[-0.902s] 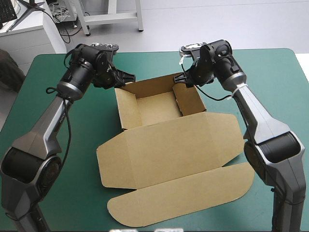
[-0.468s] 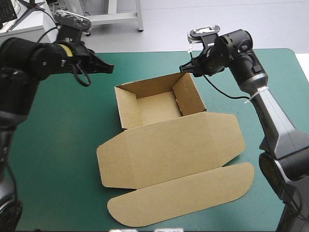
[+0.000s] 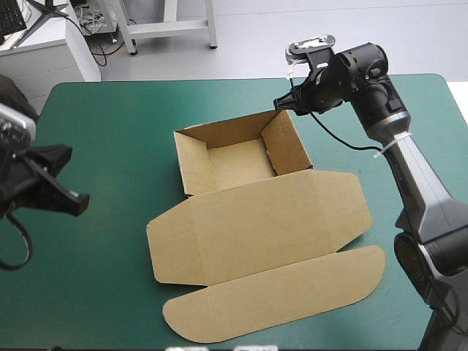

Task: Fold the box

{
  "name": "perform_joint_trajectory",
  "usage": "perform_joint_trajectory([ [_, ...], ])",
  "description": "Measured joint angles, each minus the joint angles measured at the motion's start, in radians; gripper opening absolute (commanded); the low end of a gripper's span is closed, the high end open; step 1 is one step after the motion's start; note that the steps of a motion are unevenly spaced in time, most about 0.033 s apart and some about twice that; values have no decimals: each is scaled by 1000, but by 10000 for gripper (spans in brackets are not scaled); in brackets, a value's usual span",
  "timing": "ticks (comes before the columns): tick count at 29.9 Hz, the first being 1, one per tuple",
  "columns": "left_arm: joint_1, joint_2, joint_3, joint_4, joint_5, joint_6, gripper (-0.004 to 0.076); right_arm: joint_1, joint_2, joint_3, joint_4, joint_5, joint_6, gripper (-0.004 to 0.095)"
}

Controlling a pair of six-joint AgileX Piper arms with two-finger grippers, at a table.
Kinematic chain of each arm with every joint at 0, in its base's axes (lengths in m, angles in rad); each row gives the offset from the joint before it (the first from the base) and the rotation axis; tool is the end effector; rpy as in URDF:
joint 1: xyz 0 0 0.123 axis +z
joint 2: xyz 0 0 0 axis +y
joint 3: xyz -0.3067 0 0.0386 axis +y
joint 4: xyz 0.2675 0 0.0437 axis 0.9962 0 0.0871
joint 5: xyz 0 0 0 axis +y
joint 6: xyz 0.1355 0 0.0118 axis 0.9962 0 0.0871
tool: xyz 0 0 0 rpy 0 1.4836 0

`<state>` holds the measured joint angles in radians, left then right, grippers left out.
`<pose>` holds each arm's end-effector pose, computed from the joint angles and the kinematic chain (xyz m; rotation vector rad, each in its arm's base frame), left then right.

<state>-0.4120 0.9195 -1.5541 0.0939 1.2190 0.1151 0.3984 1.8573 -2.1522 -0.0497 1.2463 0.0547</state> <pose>0.1454 -0.0505 0.5196 0.5179 1.9993 -0.0720 0.4220 0.1707 0.4225 -0.4151 2.4026 0.1390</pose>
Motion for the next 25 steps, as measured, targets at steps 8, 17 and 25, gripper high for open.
perform_joint_trajectory([
  [8,0,-314,517,7,-192,-48,-10,0,140,0,2,0,-19,458],
  [17,0,-584,936,7,-362,-125,-10,0,293,0,1,0,-20,454],
  [25,0,-748,1052,-1,-407,-131,-10,0,369,0,-6,-7,-19,152],
])
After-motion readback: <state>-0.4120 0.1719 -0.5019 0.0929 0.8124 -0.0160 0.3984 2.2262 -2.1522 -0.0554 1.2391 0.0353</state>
